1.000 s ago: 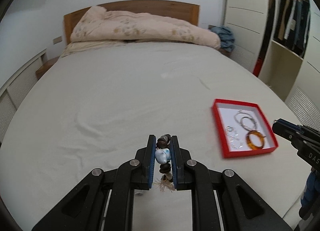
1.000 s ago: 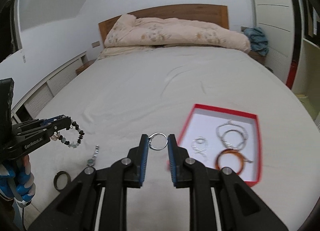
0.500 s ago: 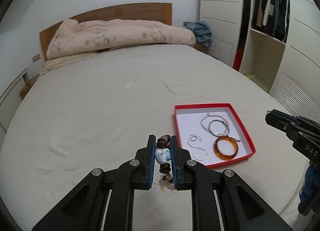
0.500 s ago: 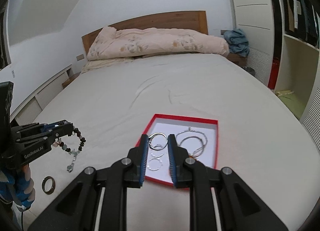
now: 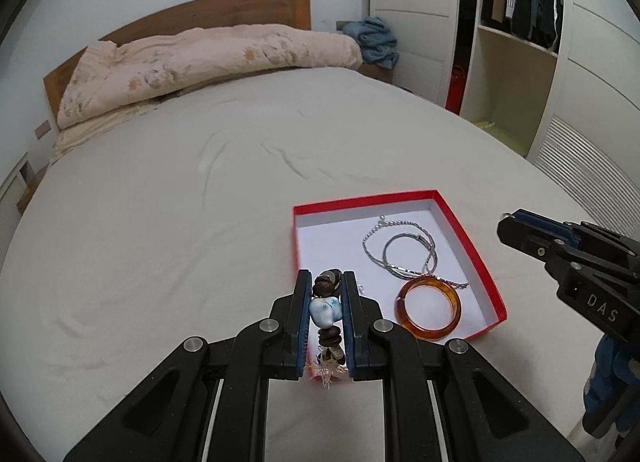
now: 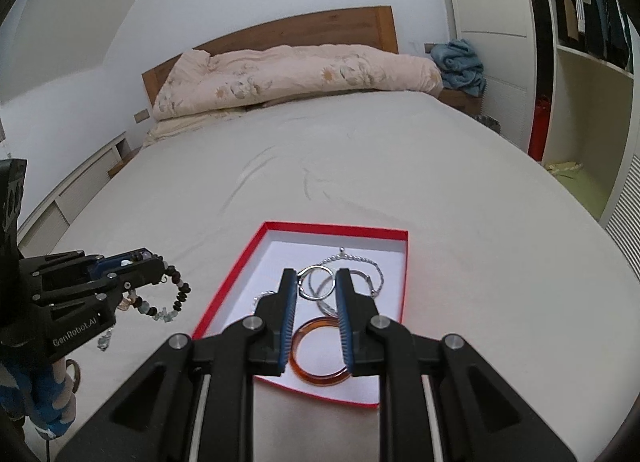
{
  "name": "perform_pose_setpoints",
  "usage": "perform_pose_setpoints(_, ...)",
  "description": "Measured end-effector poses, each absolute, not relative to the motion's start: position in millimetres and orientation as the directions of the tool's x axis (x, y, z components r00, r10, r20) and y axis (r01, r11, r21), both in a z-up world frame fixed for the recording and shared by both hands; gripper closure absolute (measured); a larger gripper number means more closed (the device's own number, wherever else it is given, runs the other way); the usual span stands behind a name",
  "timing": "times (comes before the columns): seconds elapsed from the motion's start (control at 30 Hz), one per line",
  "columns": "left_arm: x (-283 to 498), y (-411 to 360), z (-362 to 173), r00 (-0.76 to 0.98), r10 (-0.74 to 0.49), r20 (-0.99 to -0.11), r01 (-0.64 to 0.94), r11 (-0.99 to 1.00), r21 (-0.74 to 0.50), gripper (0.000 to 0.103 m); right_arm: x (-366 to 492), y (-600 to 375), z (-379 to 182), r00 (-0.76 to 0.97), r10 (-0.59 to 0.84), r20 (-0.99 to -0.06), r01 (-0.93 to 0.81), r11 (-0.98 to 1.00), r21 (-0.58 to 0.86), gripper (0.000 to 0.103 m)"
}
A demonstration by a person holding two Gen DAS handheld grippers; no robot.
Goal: Organize jewelry
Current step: 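Carry the bracelet and ring into the red box and open both tools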
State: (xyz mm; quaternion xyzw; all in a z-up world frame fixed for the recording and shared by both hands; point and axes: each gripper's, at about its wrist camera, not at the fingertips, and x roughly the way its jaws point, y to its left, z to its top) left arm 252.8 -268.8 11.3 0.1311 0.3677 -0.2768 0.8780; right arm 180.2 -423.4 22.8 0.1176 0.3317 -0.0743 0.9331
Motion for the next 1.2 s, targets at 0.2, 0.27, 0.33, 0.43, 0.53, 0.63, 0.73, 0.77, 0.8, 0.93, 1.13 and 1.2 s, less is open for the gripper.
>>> perform_pose_setpoints(0.2,264,-289,-18,0.543,-0.382,-0.748,0.592,0.805,0.018,0.089,193,-432,-6,0.735,-0.056,-0.675,0.225,0.960,0.165,0.085)
perform_pose_setpoints(0.27,269,-295,-30,0.529,-0.373,-0.762,0.591,0.807,0.015,0.089,196,-434,-16,0.722,-0.052,-0.690,0.225,0.961,0.163,0.085)
perform_pose_setpoints(0.33,272,-296,-40,0.516,-0.365,-0.775,0.585,0.811,0.007,0.089,198,-434,-25,0.708,-0.046,-0.705,0.222,0.962,0.160,0.085)
perform_pose_setpoints(0.43,277,-298,-58,0.495,-0.347,-0.797,0.576,0.818,0.001,0.089,201,-434,-40,0.684,-0.033,-0.729,0.215,0.964,0.157,0.085)
perform_pose_setpoints(0.53,279,-300,-70,0.482,-0.337,-0.809,0.577,0.817,0.003,0.089,203,-432,-50,0.666,-0.020,-0.746,0.207,0.965,0.159,0.085)
perform_pose_setpoints(0.63,281,-300,-80,0.468,-0.327,-0.821,0.574,0.819,0.001,0.089,206,-430,-61,0.643,-0.009,-0.766,0.199,0.967,0.156,0.085)
perform_pose_setpoints(0.73,284,-299,-90,0.450,-0.317,-0.835,0.566,0.824,-0.008,0.089,208,-428,-69,0.616,0.002,-0.787,0.186,0.971,0.148,0.085)
perform_pose_setpoints(0.77,283,-299,-93,0.446,-0.314,-0.839,0.565,0.825,-0.008,0.089,207,-427,-70,0.611,0.002,-0.792,0.183,0.973,0.143,0.085)
perform_pose_setpoints(0.8,283,-299,-94,0.443,-0.311,-0.841,0.565,0.825,-0.007,0.089,208,-426,-72,0.605,0.002,-0.796,0.181,0.974,0.140,0.085)
perform_pose_setpoints(0.93,281,-300,-99,0.439,-0.302,-0.846,0.564,0.826,-0.003,0.089,206,-426,-79,0.579,0.010,-0.815,0.184,0.973,0.142,0.084)
perform_pose_setpoints(1.13,282,-301,-101,0.425,-0.299,-0.855,0.557,0.830,-0.013,0.078,201,-426,-80,0.562,0.016,-0.827,0.188,0.971,0.146,0.084)
perform_pose_setpoints(1.2,279,-303,-99,0.435,-0.292,-0.852,0.560,0.828,0.002,0.069,199,-427,-78,0.558,0.016,-0.830,0.195,0.969,0.149,0.084)
